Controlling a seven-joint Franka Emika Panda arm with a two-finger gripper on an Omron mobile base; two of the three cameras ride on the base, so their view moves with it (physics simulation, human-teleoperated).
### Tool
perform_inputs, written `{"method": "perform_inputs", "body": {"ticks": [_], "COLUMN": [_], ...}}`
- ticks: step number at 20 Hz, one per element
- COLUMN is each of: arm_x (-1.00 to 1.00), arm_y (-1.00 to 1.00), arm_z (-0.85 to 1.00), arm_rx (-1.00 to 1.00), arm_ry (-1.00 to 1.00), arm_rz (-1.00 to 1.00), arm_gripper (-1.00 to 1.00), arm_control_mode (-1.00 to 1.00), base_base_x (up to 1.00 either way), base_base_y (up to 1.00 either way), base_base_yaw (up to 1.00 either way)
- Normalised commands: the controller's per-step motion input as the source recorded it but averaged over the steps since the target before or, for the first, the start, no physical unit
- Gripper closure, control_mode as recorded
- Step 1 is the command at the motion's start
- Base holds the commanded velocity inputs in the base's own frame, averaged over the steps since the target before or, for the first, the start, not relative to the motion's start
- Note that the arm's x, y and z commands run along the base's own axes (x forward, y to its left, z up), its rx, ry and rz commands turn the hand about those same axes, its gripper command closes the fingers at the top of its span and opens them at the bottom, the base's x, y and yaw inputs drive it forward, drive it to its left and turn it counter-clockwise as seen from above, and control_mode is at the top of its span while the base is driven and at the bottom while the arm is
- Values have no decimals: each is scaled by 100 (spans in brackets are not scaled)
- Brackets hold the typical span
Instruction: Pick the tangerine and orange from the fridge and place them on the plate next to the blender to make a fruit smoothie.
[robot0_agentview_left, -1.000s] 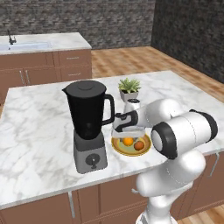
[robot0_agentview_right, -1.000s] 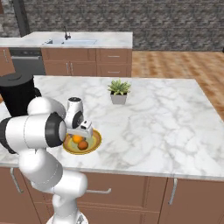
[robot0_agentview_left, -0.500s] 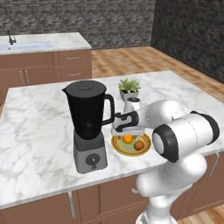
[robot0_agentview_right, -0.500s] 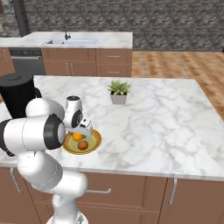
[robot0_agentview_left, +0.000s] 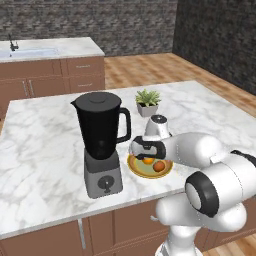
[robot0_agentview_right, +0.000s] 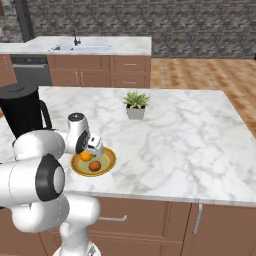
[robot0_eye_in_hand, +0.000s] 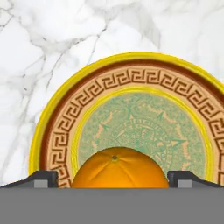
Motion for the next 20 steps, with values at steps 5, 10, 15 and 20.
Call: {"method": "perform_inputs", "body": {"ticks": [5, 10, 15, 20], "arm_x": [-1, -1, -75, -100], "arm_y": [0, 0, -16, -29], "arm_z": [-20, 6, 62, 59], "arm_rx": [0, 0, 1, 1], "arm_ry": [-1, -3, -27, -27], "arm_rz": [0, 0, 0, 0], "arm_gripper": [-100, -100, -100, -100], "arm_control_mode": [-100, -100, -100, -100], "base_base_x": [0, 0, 0, 0], "base_base_y": [0, 0, 0, 0], "base_base_yaw": [0, 0, 0, 0]}}
